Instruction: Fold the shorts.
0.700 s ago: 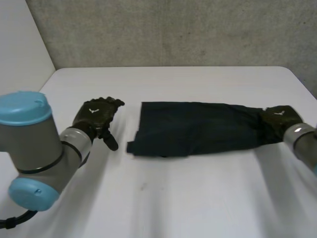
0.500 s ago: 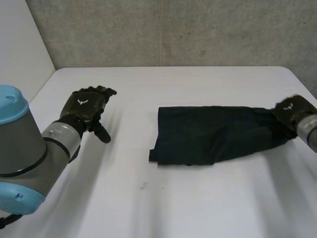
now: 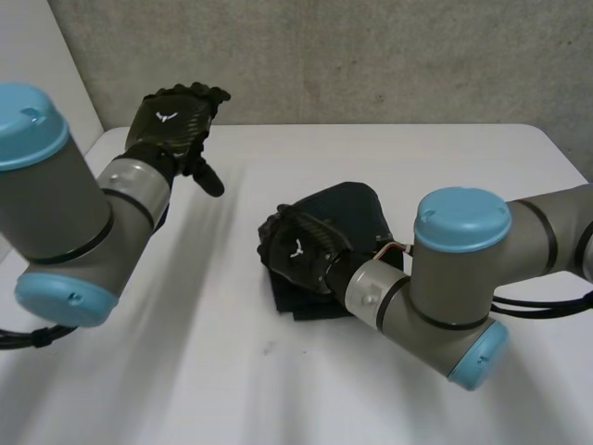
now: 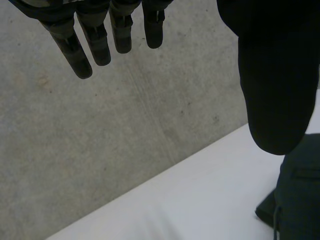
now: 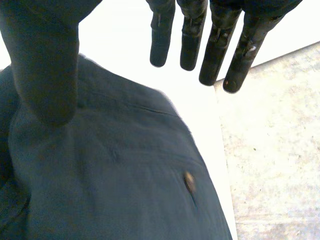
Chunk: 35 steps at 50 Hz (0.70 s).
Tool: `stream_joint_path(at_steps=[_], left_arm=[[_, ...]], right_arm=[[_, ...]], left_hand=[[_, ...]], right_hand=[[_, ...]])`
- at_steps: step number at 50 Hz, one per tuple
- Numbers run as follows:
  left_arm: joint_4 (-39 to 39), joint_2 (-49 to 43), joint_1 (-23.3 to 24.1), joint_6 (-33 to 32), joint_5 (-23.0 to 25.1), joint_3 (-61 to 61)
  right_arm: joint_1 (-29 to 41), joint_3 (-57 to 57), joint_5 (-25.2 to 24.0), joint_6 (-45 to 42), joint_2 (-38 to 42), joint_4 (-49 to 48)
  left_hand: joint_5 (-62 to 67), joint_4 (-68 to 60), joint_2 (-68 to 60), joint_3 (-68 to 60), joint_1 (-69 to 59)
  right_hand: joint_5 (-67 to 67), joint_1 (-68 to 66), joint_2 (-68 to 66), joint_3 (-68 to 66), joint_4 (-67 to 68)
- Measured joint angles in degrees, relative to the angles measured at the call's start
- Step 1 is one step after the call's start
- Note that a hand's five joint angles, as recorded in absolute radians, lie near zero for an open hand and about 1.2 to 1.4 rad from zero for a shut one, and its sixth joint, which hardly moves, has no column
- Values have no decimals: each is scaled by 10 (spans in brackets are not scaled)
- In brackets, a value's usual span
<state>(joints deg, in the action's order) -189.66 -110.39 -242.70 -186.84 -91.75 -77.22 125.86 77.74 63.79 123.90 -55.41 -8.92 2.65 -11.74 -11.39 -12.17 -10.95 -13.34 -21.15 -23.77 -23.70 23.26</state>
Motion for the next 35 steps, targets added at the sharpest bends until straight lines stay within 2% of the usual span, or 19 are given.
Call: stream_joint_path(at_steps=[2,5,8,9,10,12,17,19,23,28,35], left_arm=[[1,-15,6,0,-4,22],[4,-42,17,0,-8,56],[14,-85,37,0,-10,106],[17,-94,41,0,-10,115],[27,-114,51,0,-10,133],[51,-155,71,0,-9,166],[104,-232,103,2,-9,221],[132,-269,114,3,-9,248],[167,-312,121,3,-11,279],[201,-352,120,-1,-26,314],[227,-373,113,-24,-44,341]], right_arm=[[-5,0,0,22,-7,0],[-40,-3,5,169,-47,-2],[-85,-10,13,380,-84,-2],[-89,-11,14,398,-86,-2],[-103,-16,19,460,-89,2],[-114,-23,28,500,-81,13],[-124,-55,65,489,-29,61],[-125,-84,100,445,18,96],[-124,-115,138,395,71,131],[-126,-139,157,368,108,150],[-132,-145,156,366,115,162]], left_hand=[[0,0,0,0,0],[0,0,0,0,0],[0,0,0,0,0],[0,0,0,0,0],[0,0,0,0,0],[0,0,0,0,0],[0,0,0,0,0],[0,0,0,0,0],[0,0,0,0,0],[0,0,0,0,0],[0,0,0,0,0]], right_hand=[[22,20,17,22,-22],[67,59,61,69,-65],[71,59,61,76,-66],[71,59,61,76,-66],[71,59,61,76,-66],[71,59,61,76,-66],[86,72,77,93,-81],[97,92,109,111,-95],[102,92,112,114,-98],[102,109,121,120,-98],[102,117,128,129,-98]])
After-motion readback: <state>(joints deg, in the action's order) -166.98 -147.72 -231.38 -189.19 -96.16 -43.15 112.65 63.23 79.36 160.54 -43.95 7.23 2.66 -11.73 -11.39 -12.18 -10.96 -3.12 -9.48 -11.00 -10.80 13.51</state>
